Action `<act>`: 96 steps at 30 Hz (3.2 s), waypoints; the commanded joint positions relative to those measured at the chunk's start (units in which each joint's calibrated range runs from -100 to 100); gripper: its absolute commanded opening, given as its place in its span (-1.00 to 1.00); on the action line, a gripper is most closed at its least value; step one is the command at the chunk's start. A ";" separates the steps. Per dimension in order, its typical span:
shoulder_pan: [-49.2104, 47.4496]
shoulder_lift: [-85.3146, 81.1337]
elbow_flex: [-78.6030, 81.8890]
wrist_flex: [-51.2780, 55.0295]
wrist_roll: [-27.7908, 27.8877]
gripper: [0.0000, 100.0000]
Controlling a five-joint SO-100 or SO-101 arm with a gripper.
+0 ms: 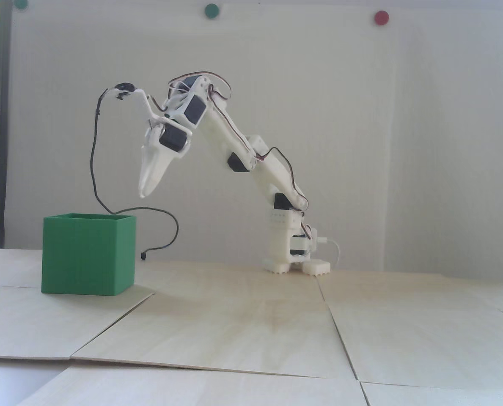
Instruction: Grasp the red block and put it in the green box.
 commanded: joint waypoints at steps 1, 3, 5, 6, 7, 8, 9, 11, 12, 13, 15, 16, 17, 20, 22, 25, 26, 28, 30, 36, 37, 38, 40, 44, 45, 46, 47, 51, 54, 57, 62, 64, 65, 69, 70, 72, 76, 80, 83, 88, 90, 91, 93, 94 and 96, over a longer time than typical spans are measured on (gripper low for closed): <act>-3.28 -11.24 -4.53 1.91 3.95 -0.95; -4.09 -12.74 -4.53 1.91 4.68 -0.95; -4.97 -14.08 -4.44 1.91 4.83 -0.95; -5.29 -14.71 -4.44 1.91 4.83 -0.95; -5.62 -15.18 -4.44 1.91 4.83 -0.95; -5.86 -15.66 -4.44 1.91 4.88 -0.95; -6.10 -15.90 -4.44 1.91 4.88 -0.95; -6.42 -16.45 -3.02 1.99 4.42 -0.95; -6.42 -17.08 -1.77 1.99 4.36 -0.95; -6.42 -18.74 0.62 1.99 4.31 -0.95; -6.66 -21.19 4.88 1.99 4.31 -0.95; -6.66 -22.29 6.48 1.99 4.31 -0.95; -6.66 -23.63 8.25 1.99 4.31 -0.95; -6.66 -28.69 14.11 1.99 4.26 -0.95; -7.06 -32.40 18.19 1.99 4.21 -0.95; -8.83 -38.87 26.53 1.99 4.10 -0.95; -9.40 -40.21 28.30 1.99 4.05 -0.95; -11.08 -44.40 33.19 1.91 3.17 -0.95; -13.17 -48.19 37.98 1.91 2.65 -0.95; -20.81 -65.48 59.89 1.91 0.72 -0.95; -22.26 -68.88 63.97 1.82 0.30 -0.95; -24.43 -73.30 69.21 1.82 -0.22 -0.95; -29.50 -86.56 85.00 -0.12 -0.48 -0.95; -31.19 -97.85 99.73 -7.87 -0.22 -0.96; -31.19 -101.01 104.08 -10.23 -0.01 -0.96; -31.19 -103.93 108.43 -12.60 0.10 -0.96; -31.19 -106.85 112.69 -14.87 0.10 -0.96; -30.79 -117.36 130.17 -23.39 0.20 -0.96; -30.55 -123.83 141.44 -28.45 0.20 -0.96; -30.55 -129.44 150.22 -32.41 0.20 -0.96; -30.46 -137.81 160.51 -35.45 2.23 -0.96; -30.46 -141.04 163.71 -35.95 2.49 -0.96; -30.46 -141.99 164.60 -35.95 2.49 -0.96; -30.46 -145.54 171.16 -35.87 2.54 -0.96; -30.46 -145.62 172.23 -35.87 2.54 -0.96; -30.46 -145.62 174.71 -35.87 2.54 -0.95; -30.46 -145.62 179.50 -35.95 2.49 -0.95; -30.46 -145.62 186.25 -35.95 2.44 -0.95; -30.63 -145.78 188.55 -33.84 2.39 -0.95; -30.71 -145.78 188.55 -25.66 2.44 -0.95; -30.55 -145.70 188.55 -20.02 2.07 -0.95; -30.55 -145.70 188.55 -20.44 2.07 -0.95; -30.55 -145.70 188.55 -20.61 2.07 -0.95; -30.55 -145.70 188.55 -20.61 2.07 -0.95; -30.55 -145.70 188.55 -20.61 2.07 -0.95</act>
